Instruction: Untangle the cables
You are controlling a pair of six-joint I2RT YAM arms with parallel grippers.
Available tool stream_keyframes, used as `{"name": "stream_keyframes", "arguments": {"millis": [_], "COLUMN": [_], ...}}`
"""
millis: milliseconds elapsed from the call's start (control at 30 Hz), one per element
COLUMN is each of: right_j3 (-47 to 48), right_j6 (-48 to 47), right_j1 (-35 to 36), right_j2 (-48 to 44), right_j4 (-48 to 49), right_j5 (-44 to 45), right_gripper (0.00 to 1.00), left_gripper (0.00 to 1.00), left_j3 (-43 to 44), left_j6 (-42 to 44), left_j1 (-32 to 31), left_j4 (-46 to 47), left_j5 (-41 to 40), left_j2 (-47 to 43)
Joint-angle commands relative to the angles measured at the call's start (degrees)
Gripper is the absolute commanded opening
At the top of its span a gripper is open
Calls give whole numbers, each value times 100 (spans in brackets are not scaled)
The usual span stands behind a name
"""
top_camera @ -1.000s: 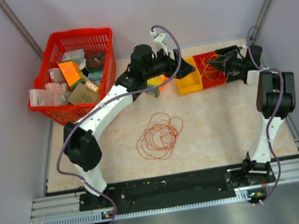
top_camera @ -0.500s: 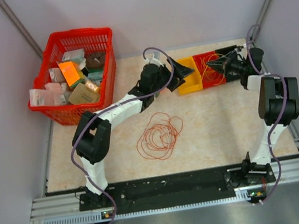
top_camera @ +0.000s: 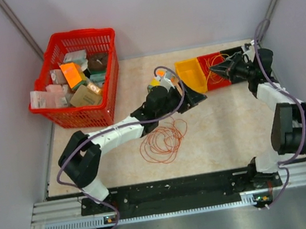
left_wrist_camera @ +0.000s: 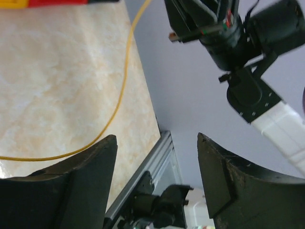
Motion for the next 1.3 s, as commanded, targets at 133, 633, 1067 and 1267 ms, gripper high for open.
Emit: {"name": "stream_keyframes", "arguments": {"millis": [133,633,1067,1267], "right_j3": [204,-367,-965,-861], "right_j6": [-2292,-3194,-1927,-2161], "right_j1": [347,1472,1904,1904], "right_j2": [-1467,-3393,-3991,-3966], "right_j4": [-2589,-3754,-2751,-3081], "right_j5": [220,114,404,561], "right_gripper": [0,0,0,12], "left_gripper": [65,49,35,0], "left_j3": [192,-72,-291,-309], "left_j6": [3350,3785,3292,3538], "left_j1": [-533,-596,-692,-701], "left_j4": [-1270,-1257,-359,-543], "left_j5": [52,524,947,692], "left_j2": [-924,-1549,-1347,-1539]}}
